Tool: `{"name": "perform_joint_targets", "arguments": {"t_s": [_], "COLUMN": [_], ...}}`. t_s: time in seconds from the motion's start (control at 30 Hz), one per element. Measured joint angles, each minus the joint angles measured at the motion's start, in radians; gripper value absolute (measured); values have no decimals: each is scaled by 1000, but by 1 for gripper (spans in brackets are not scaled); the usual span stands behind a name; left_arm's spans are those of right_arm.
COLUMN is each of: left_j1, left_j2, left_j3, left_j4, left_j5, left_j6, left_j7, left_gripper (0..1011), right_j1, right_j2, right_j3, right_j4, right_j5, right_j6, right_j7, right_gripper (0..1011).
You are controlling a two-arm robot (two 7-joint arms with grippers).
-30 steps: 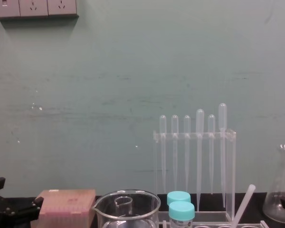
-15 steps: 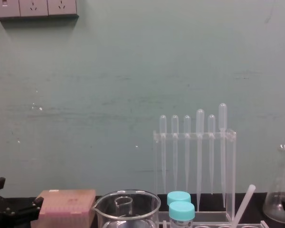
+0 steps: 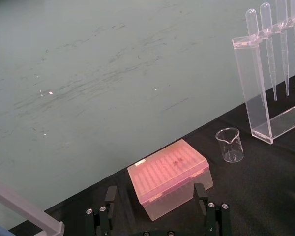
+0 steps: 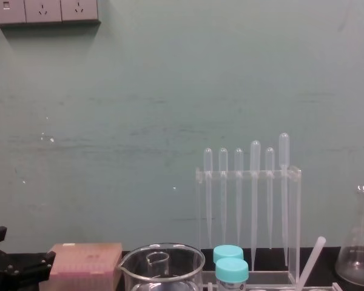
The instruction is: Pick up the stirring rod with one hand, then place it down.
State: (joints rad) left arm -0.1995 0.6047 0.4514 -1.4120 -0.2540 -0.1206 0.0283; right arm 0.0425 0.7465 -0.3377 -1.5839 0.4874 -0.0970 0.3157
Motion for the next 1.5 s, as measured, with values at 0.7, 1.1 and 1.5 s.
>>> {"name": "perform_joint_targets", "arguments": {"t_s": [0.7,1.1,1.5], "left_j1": [0,0,0], "left_j2": [0,0,0], "left_j3": [0,0,0], "left_j4": [0,0,0], "left_j5": [0,0,0], "left_j6": [0,0,0], "left_j7": [0,0,0], "left_gripper": [1000,1000,1000], "right_j1": [162,224,226], "right_j2": [-112,-173,-177], "right_j3": [-89,-111,-111], "right_j4": [116,180,184], "right_j5": [-68,-118,-135], "right_j6": [-62,-54,-49], "right_j7": [252,293,293], "right_gripper": [1003,1003,1003]}}
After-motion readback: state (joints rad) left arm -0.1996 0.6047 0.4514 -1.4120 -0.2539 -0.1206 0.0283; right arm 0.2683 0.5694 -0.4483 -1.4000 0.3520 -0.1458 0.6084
